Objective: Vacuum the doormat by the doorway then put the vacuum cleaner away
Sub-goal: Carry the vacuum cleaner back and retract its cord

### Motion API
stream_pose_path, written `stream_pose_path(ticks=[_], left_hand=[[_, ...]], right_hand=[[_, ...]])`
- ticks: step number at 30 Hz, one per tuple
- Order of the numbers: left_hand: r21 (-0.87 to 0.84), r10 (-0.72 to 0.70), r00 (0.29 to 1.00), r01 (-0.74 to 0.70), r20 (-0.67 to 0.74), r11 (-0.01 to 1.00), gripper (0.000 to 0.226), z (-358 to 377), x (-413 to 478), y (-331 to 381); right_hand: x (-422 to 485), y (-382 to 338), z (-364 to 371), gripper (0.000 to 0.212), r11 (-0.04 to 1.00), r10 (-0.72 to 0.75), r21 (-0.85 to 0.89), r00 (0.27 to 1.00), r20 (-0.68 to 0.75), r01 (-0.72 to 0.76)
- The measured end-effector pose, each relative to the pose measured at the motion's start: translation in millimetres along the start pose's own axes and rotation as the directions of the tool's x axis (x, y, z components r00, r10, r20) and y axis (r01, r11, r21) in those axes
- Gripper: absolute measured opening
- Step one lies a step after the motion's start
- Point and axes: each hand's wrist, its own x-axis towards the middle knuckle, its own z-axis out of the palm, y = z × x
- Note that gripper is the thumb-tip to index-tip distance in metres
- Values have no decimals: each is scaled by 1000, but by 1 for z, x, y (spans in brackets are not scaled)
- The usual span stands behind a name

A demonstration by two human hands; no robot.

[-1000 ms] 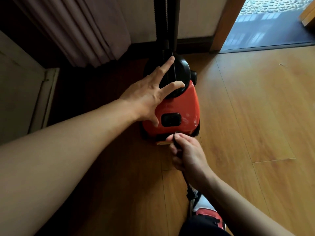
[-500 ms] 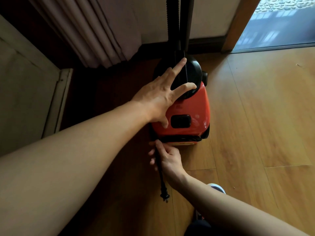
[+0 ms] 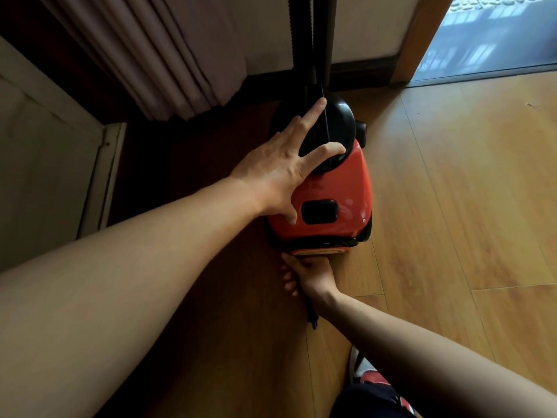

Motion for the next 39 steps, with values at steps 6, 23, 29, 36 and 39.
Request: stream_pose_path(ticks=[6,23,29,36,39], left_hand=[[-6,6,1000,-6,1,1000,133,0,0,-1],[7,12,1000,-12,-9,1000,133,-2,-2,-1],[29,0,1000,0,10,1000,138,-4,-2,0],[9,-14,999,14,42,1000,148,-7,-1,1],[-98,-36,998,42,60,994,145,-9,-1,0]], right_hand=[[1,7,-35,24,989,-16,-145,999,31,20],[7,-7,-97,26,995,-89,32,986,-138,94],[3,-13,-99,44,682,262,725,958,-113,-101],[-3,-27,-104,31,683,278,726,948,-153,-83],[-4,-31,-108,28,750,257,659,945,-201,-64]])
